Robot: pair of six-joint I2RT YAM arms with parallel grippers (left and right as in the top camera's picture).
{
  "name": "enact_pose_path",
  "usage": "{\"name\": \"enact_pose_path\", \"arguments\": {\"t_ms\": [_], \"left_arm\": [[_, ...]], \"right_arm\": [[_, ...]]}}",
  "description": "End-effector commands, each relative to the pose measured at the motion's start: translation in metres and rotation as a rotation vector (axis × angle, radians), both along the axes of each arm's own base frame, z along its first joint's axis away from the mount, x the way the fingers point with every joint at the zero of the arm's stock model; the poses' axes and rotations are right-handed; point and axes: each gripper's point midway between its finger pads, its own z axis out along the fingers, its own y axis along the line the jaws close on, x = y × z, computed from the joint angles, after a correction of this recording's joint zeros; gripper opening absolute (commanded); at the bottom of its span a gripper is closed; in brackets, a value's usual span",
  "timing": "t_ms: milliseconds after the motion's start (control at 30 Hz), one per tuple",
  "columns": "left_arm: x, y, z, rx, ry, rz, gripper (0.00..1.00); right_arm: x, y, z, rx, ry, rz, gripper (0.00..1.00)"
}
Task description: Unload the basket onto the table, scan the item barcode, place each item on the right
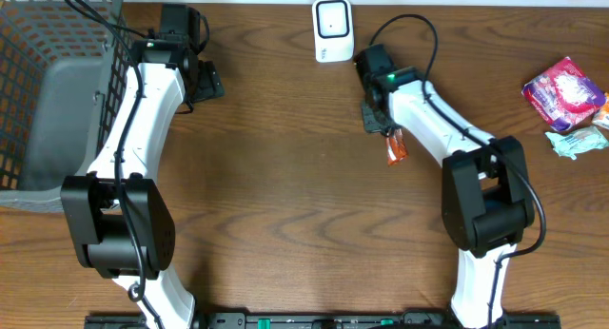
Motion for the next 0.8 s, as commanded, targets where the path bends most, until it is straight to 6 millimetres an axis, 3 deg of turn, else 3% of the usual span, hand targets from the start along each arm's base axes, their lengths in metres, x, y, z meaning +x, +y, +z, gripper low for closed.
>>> {"name": "enact_pose_path", "arguments": {"t_ms": [0, 200, 467, 767], "left_arm": [[-0.002, 0.002, 0.0, 0.01, 0.004, 0.001, 0.99], [-0.002, 0.002, 0.0, 0.01, 0.004, 0.001, 0.99], [-0.002, 0.002, 0.0, 0.01, 0.004, 0.001, 0.99], [-0.002, 0.002, 0.0, 0.01, 0.004, 0.001, 0.99]], "right_arm": [[0.01, 0.001, 0.026, -0.065, -0.106, -0.034, 0.01], [0.008, 0.01, 0.026, -0.102, -0.125, -0.01, 0.01], [0.006, -0.003, 0.008, -0.214, -0.134, -0.031, 0.01], [0.002, 0.017, 0.002, -0.152, -0.119, -0.008, 0.01]]}}
